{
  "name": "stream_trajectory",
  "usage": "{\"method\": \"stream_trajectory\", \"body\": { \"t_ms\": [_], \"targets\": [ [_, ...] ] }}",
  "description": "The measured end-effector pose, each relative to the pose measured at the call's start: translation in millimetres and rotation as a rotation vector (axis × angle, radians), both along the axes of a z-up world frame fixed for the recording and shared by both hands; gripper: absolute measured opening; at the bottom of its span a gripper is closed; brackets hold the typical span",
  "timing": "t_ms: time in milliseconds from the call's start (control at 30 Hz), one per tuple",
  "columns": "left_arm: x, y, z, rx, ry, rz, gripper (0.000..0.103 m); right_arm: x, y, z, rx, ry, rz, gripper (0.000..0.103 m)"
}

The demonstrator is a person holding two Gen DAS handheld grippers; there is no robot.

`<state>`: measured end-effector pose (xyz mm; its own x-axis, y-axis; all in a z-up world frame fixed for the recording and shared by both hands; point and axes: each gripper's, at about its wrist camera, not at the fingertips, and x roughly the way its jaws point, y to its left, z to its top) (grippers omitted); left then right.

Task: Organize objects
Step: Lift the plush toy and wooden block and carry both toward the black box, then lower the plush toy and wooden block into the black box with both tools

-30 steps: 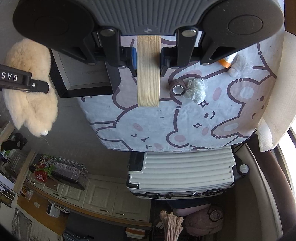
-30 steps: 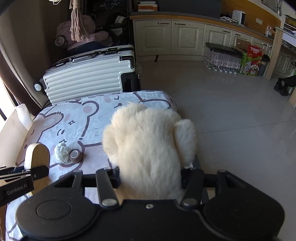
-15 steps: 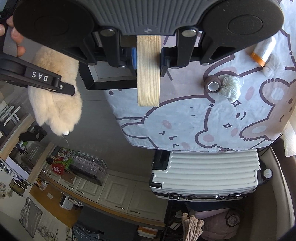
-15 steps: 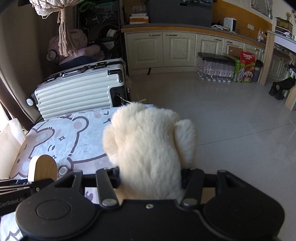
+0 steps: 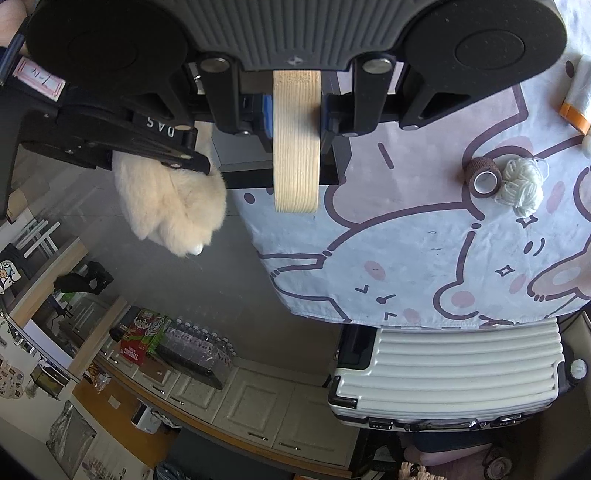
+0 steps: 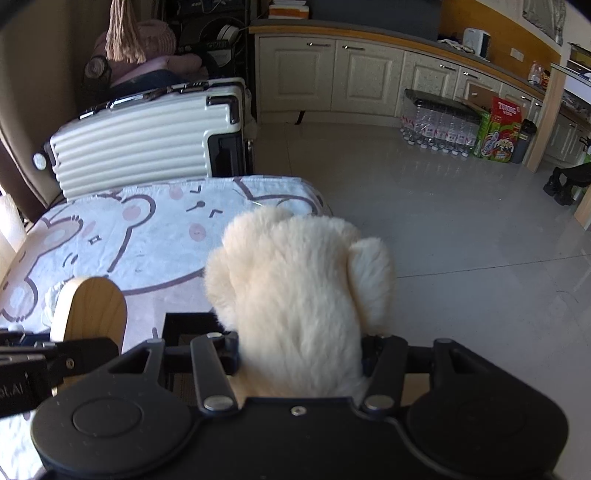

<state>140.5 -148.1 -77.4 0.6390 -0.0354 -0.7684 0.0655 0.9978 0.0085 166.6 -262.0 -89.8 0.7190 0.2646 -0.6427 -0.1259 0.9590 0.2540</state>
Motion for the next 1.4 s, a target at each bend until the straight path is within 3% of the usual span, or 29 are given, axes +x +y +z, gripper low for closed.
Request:
{"method": "stream_trajectory", "body": {
  "t_ms": [233, 433, 700, 900, 1100, 1200, 1400],
  "targets": [
    [14, -3, -14, -0.069, 0.027, -0.004, 0.024, 10, 10, -31, -0.067, 0.096, 0.071, 0.053],
    [21, -8, -32, -0.138, 0.098, 0.007, 0.024, 19, 6, -50, -0.041, 0.222, 0.075, 0.053],
    [24, -2, -61, -0.108, 0.188, 0.098, 0.024, 21, 6, -64, -0.023, 0.315, 0.074, 0.053],
    [23, -4, -72, -0.063, 0.218, 0.089, 0.025, 25, 11, -66, 0.008, 0.334, 0.08, 0.053],
    [16, 2, -56, -0.025, 0.18, 0.061, 0.045, 32, 18, -76, 0.008, 0.375, 0.078, 0.053],
    [16, 8, -48, 0.014, 0.152, 0.074, 0.045, 33, 24, -79, -0.019, 0.383, 0.072, 0.053],
    [20, 24, -48, 0.003, 0.164, 0.108, 0.045, 34, 32, -79, -0.022, 0.385, 0.089, 0.053]
  ]
}}
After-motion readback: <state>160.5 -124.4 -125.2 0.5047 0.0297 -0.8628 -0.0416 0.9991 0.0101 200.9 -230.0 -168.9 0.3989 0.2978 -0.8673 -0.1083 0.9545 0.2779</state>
